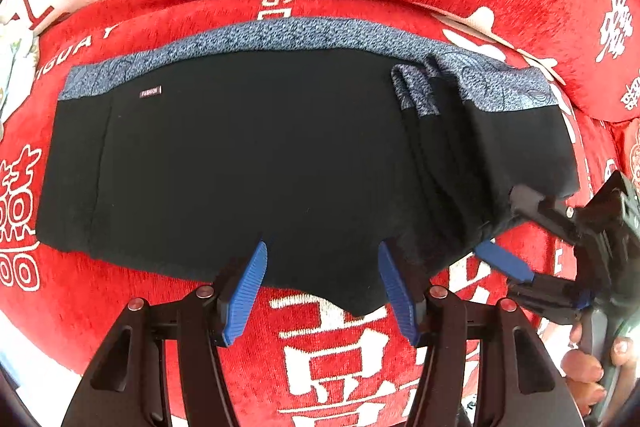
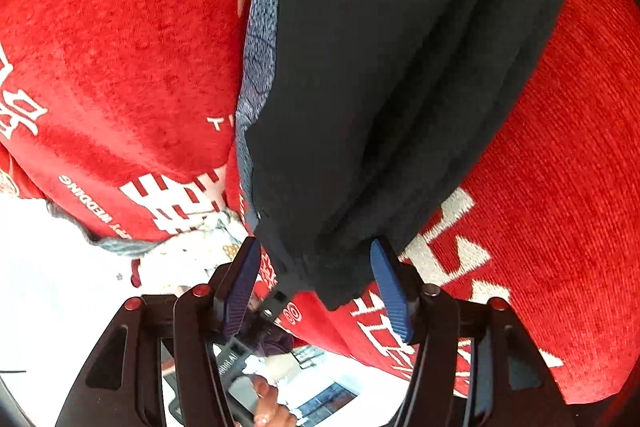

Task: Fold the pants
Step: 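Lay the trouser leg over the folded stack with the right gripper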

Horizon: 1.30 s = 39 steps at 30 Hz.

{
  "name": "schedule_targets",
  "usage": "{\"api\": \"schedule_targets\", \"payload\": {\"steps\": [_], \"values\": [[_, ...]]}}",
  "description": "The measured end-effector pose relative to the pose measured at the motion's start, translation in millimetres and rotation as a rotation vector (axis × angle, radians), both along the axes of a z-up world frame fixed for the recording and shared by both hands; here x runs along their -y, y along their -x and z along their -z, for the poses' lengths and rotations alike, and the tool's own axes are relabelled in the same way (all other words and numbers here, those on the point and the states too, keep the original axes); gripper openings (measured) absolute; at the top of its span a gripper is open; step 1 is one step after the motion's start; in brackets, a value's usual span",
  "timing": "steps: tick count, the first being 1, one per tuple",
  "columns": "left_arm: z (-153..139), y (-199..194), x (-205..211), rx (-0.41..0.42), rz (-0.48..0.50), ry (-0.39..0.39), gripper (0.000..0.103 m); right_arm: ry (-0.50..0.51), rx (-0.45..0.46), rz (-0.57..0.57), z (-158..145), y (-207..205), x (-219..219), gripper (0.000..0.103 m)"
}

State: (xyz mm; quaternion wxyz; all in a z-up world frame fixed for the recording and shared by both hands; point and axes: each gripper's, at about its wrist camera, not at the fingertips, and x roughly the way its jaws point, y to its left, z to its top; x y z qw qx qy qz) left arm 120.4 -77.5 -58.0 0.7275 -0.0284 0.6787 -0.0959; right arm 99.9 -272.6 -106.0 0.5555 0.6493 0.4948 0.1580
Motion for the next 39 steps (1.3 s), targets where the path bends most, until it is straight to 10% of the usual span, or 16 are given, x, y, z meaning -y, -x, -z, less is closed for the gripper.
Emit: {"api": "schedule_targets", "payload": {"steps": [3, 6, 11, 18, 24, 29, 39], "values": [[3, 3, -1, -0.009, 0.000, -0.002, 0.060, -0.018, 0.006, 0.030, 2, -4, 2, 0.062], [2, 6, -2, -0.013, 0.000, -0.011, 0.060, -0.013, -0.003, 0.039, 1, -8, 5, 0.017], [-11, 5, -12, 0.023, -0.010, -0.018, 0.060, 0.059, 0.090, 0.037, -39, -19, 2, 0.017], [-9, -9, -21, 0.025, -0.041, -0.045, 0.060, 0.126, -0.021, 0.028, 0, -13, -31, 0.024], [-23, -20, -3, 0.057, 0.017, -0.052, 0.060, 0.451, 0.229, -0.324, -93, -15, -17, 0.043], [-41, -45, 47, 0.128, 0.058, 0.007, 0.060, 0.770, 0.285, -0.301, -138, -62, 66, 0.013], [32, -75, 113, 0.075, 0.041, -0.089, 0.070, 0.885, 0.173, -0.441, -57, -137, 86, 0.014]]}}
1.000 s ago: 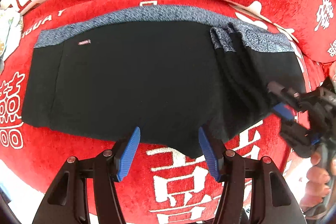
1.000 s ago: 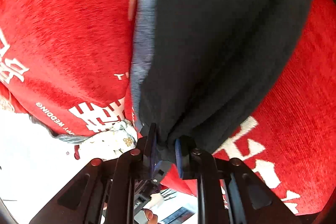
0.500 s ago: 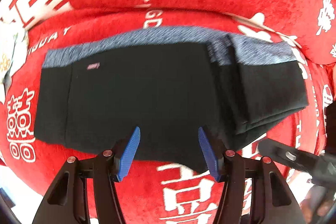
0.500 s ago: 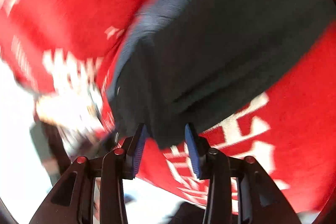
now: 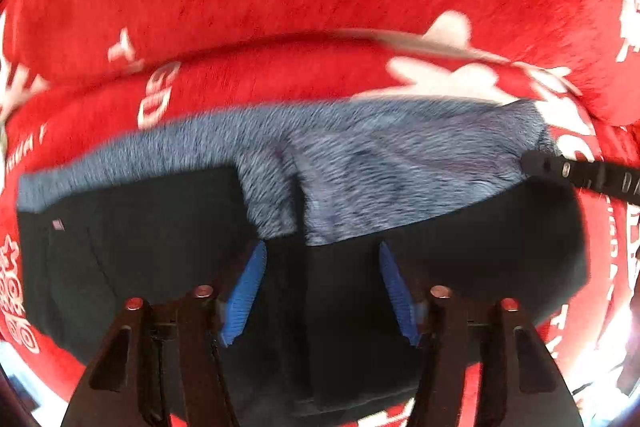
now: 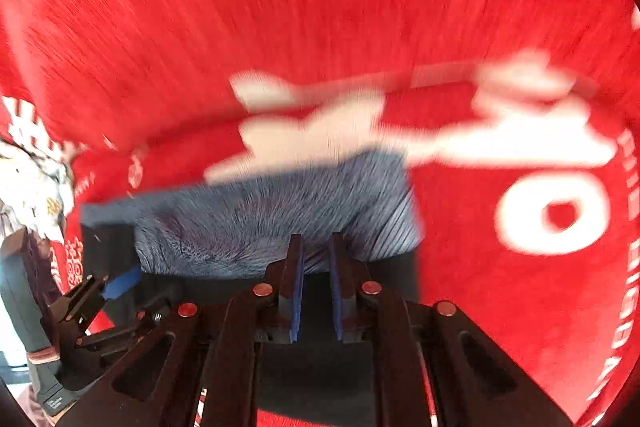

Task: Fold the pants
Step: 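Lay the trouser leg over the folded stack with the right gripper, then open both grippers and pull them back from the folded trousers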

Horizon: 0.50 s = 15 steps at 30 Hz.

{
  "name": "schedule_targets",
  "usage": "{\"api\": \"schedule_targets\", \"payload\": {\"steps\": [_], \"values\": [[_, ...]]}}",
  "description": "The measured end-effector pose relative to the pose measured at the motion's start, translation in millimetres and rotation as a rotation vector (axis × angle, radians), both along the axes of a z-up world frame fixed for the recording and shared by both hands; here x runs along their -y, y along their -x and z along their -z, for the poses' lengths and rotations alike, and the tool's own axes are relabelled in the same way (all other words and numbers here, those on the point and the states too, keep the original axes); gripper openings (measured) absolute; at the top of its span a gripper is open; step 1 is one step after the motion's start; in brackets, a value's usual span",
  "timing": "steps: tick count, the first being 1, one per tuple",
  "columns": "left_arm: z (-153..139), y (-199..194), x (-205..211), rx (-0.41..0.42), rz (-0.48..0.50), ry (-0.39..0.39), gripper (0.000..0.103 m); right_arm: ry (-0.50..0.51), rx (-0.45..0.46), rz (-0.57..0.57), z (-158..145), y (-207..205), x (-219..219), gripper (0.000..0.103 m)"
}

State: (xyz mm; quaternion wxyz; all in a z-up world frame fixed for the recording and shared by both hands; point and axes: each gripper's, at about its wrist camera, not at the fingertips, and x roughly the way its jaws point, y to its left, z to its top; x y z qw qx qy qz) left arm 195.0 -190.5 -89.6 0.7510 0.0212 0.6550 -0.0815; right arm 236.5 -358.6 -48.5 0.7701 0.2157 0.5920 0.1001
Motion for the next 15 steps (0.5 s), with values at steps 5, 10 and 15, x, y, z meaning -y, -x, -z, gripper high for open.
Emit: {"api": "schedule_targets", "payload": {"steps": [5, 10, 15], "values": [[-17, 19, -26, 0.002, 0.020, 0.020, 0.070, -0.055, -0.009, -0.133, -11, 25, -42, 0.014], [-38, 34, -68, 0.017, -0.017, -0.053, 0.078, -0.055, 0.097, -0.185, -35, 21, -86, 0.022], [-37, 47, -113, -0.003, -0.079, -0.111, 0.087, -0.014, 0.073, -0.198, -20, -5, -145, 0.035]]}}
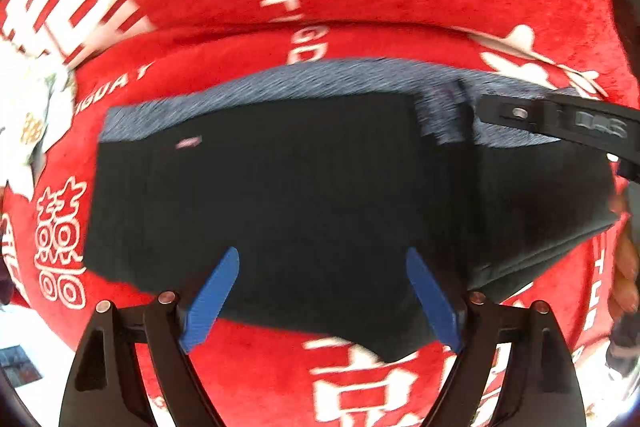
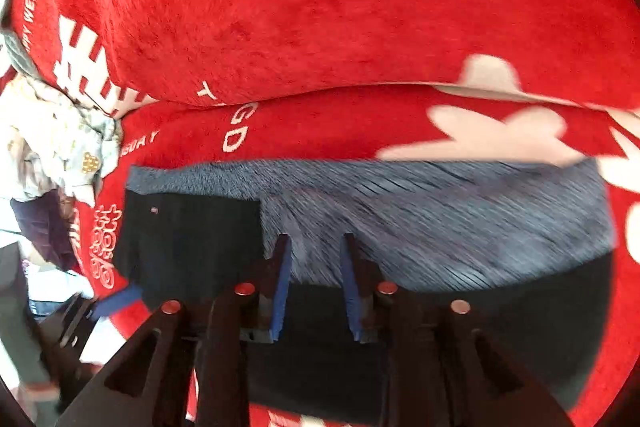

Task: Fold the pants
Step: 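Open both grippers and pull them back from the folded trousers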

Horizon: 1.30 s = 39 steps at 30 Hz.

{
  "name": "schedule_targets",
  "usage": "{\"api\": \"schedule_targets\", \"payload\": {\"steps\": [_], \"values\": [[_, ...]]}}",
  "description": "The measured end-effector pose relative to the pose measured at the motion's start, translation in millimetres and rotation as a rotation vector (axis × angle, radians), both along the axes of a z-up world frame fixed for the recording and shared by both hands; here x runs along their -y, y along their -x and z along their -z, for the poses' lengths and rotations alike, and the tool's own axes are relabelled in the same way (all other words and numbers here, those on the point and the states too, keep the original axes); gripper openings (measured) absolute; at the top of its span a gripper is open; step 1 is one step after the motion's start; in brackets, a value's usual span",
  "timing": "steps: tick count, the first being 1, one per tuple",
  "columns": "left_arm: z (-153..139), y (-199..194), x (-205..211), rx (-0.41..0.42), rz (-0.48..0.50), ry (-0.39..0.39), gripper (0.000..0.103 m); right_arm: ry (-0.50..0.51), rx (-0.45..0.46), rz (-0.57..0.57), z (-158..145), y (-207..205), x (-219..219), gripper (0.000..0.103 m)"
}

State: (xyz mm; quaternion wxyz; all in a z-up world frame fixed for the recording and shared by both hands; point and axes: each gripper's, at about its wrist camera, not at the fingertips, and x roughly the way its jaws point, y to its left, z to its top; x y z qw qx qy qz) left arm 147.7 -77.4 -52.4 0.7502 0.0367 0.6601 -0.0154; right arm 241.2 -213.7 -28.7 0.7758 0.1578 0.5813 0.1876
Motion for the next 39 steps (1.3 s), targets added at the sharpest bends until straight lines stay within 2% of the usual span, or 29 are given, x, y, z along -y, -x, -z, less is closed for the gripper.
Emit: {"api": "schedule_targets", "payload": {"steps": [1, 2, 4, 6, 11, 13, 16, 22, 23, 24, 28, 31, 39], "values": [[1, 4, -9, -0.007, -0.011, 0.003, 0.087, 0.019, -0.028, -0.001, 5, -1, -13, 0.038], [1, 7, -18, -0.015, -0.027, 0.010, 0.087, 0.048, 0.004, 0.004, 1, 3, -22, 0.039], [-1, 12, -35, -0.025, -0.059, 0.021, 0.087, 0.062, -0.017, -0.057, -5, 14, -38, 0.047], [-1, 17, -48, -0.031, -0.082, 0.023, 0.087, 0.058, -0.019, -0.092, -16, 27, -45, 0.047], [-2, 21, -67, -0.053, -0.112, 0.023, 0.087, 0.069, -0.020, -0.082, -40, 60, -42, 0.051], [-4, 25, -72, -0.059, -0.118, 0.022, 0.087, 0.077, -0.034, -0.080, -45, 76, -39, 0.058], [-6, 28, -78, -0.069, -0.125, 0.028, 0.087, 0.087, -0.062, -0.081, -48, 93, -40, 0.063], [-9, 36, -92, -0.075, -0.143, 0.059, 0.087, 0.090, -0.106, -0.089, -47, 113, -59, 0.078], [-9, 37, -93, -0.075, -0.145, 0.064, 0.091, 0.095, -0.107, -0.092, -48, 115, -61, 0.079], [-9, 38, -96, -0.076, -0.149, 0.068, 0.103, 0.100, -0.108, -0.095, -48, 117, -64, 0.080], [-11, 43, -104, -0.075, -0.156, 0.080, 0.103, 0.130, -0.081, -0.095, -53, 121, -71, 0.088], [-8, 45, -111, -0.094, -0.168, 0.095, 0.103, 0.168, -0.054, -0.106, -55, 122, -78, 0.091], [1, 51, -131, -0.133, -0.213, 0.105, 0.103, 0.190, -0.137, -0.144, -47, 125, -92, 0.091]]}}
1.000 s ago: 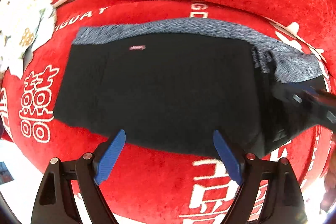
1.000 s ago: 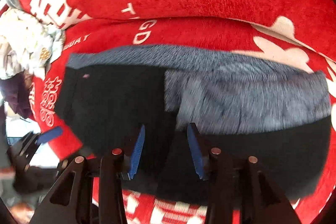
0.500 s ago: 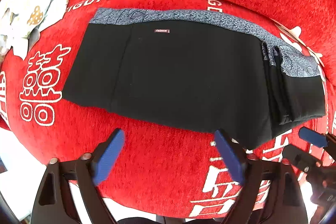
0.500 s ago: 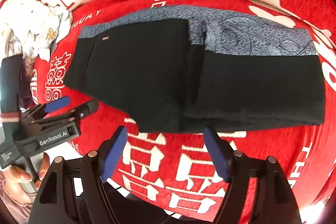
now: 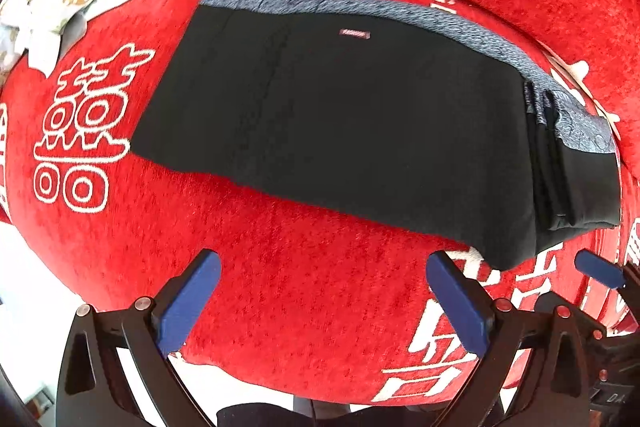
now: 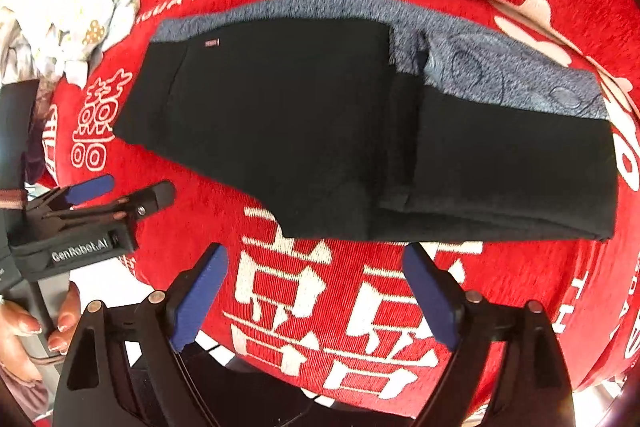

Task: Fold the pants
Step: 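Open both grippers and pull them back from the folded trousers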

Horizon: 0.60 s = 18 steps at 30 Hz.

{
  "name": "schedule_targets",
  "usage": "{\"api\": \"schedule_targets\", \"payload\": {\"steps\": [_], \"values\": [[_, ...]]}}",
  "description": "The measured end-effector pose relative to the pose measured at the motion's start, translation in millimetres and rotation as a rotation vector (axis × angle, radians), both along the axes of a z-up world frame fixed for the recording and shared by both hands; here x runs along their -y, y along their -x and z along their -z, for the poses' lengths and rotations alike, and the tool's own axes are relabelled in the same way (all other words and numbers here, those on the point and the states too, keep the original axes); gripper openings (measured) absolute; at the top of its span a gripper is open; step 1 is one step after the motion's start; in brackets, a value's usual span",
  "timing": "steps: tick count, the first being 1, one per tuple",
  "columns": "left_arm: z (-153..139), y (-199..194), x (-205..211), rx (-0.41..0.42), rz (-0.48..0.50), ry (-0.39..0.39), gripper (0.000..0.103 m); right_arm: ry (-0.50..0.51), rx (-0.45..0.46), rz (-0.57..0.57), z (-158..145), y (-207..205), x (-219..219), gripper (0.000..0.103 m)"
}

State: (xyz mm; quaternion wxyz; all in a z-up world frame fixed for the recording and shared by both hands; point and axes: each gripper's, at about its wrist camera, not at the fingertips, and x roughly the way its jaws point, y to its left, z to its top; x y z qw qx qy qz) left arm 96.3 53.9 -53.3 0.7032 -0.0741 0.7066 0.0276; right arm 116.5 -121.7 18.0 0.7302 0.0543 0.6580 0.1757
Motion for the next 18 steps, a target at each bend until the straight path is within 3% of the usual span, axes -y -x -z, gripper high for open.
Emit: {"api": "schedule_targets", "payload": {"steps": [18], "values": [[10, 10, -60, -0.027, -0.100, 0.033, 0.103, 0.032, -0.046, 0.001, 9, -4, -10, 0.091]]}}
